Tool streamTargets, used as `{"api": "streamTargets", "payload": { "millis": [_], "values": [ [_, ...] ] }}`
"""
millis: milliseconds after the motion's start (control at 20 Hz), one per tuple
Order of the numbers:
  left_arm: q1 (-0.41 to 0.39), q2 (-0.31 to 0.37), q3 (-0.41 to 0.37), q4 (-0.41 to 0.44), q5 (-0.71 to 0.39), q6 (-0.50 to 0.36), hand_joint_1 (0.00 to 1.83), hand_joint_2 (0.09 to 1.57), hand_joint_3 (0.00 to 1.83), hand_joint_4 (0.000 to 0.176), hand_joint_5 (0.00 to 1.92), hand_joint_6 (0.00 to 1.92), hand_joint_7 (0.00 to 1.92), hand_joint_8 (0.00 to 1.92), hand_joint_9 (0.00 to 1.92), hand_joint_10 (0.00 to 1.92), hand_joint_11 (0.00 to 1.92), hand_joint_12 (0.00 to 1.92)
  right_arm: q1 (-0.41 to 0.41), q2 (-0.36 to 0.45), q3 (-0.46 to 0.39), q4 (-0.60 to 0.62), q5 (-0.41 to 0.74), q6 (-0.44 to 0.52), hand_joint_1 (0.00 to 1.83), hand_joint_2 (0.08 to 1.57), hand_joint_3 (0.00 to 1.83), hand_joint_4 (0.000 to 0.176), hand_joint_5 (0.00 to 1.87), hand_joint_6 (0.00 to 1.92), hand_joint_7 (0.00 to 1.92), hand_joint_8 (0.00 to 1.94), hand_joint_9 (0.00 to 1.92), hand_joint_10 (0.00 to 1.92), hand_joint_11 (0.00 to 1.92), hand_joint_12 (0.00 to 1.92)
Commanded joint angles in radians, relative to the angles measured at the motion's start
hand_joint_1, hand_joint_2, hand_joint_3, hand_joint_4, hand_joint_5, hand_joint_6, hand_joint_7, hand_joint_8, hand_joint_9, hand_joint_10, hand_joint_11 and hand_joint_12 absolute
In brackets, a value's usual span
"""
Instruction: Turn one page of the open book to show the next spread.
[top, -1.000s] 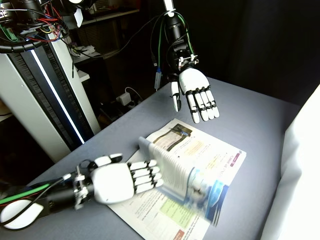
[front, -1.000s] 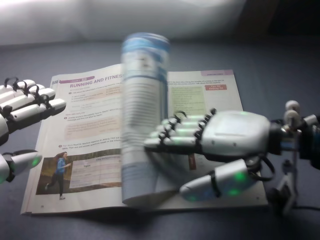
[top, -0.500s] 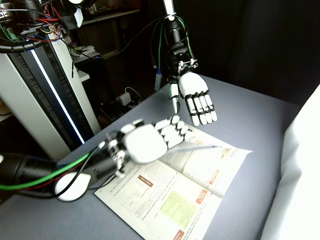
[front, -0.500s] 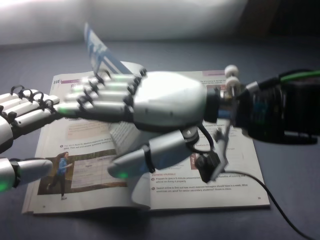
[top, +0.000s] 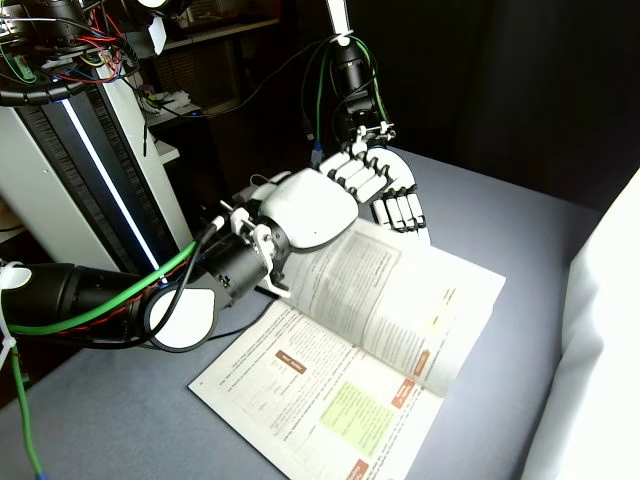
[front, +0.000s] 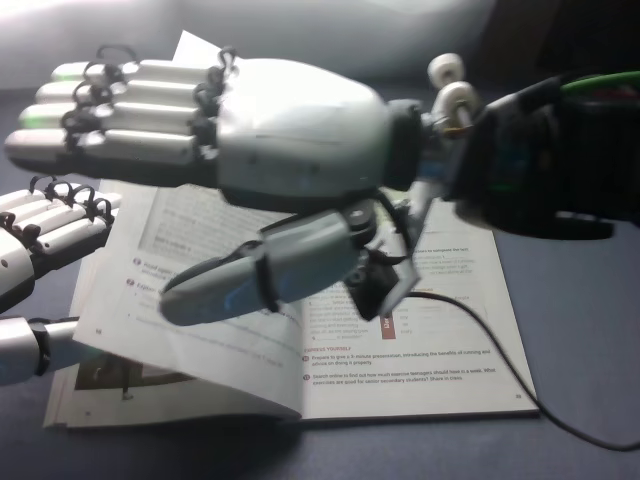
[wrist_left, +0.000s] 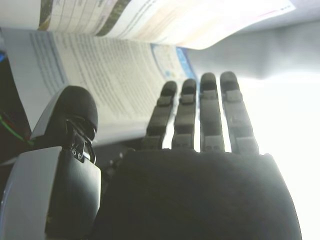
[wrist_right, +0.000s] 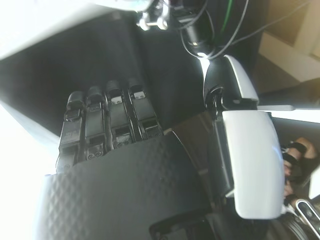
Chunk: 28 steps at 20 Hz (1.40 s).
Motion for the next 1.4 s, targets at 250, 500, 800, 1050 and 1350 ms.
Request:
{"api": "streamTargets", "payload": {
  "millis": [250, 500, 800, 1050, 1350],
  "values": [
    [-0.007, 0.015, -0.014, -0.037, -0.133, -0.006, 0.0, 1.34, 0.0, 0.0, 0.0, 0.0, 0.02, 0.0, 0.07, 0.0, 0.01, 0.19, 0.009, 0.155, -0.096, 0.047, 0.063, 0.003, 0.0, 1.17, 0.0, 0.0, 0.0, 0.0, 0.0, 0.0, 0.0, 0.0, 0.0, 0.0],
    [0.005, 0.024, -0.023, -0.048, -0.155, -0.005, 0.39, 1.4, 0.0, 0.0, 0.1, 0.02, 0.0, 0.0, 0.0, 0.0, 0.0, 0.0, -0.028, 0.297, -0.154, 0.052, 0.01, 0.003, 0.0, 1.19, 0.0, 0.0, 0.0, 0.0, 0.0, 0.0, 0.0, 0.0, 0.0, 0.0],
    [0.047, 0.061, -0.051, -0.095, -0.208, 0.027, 0.24, 1.51, 0.01, 0.0, 0.16, 0.01, 0.04, 0.01, 0.0, 0.0, 0.01, 0.01, -0.112, 0.462, -0.232, 0.103, -0.062, -0.029, 0.0, 1.18, 0.0, 0.0, 0.0, 0.0, 0.0, 0.0, 0.0, 0.0, 0.0, 0.0],
    [0.13, 0.127, -0.1, -0.179, -0.314, 0.083, 0.39, 1.48, 0.0, 0.0, 0.18, 0.0, 0.03, 0.0, 0.0, 0.0, 0.0, 0.0, -0.233, 0.529, -0.264, 0.229, -0.084, -0.081, 0.0, 1.19, 0.0, 0.0, 0.0, 0.0, 0.0, 0.0, 0.0, 0.0, 0.0, 0.0],
    [0.223, 0.156, -0.129, -0.244, -0.451, 0.093, 0.39, 1.5, 0.0, 0.0, 0.13, 0.0, 0.0, 0.0, 0.0, 0.0, 0.0, 0.0, -0.326, 0.566, -0.295, 0.338, -0.092, -0.139, 0.0, 1.23, 0.02, 0.0, 0.0, 0.0, 0.0, 0.0, 0.0, 0.0, 0.0, 0.0]
  ]
}}
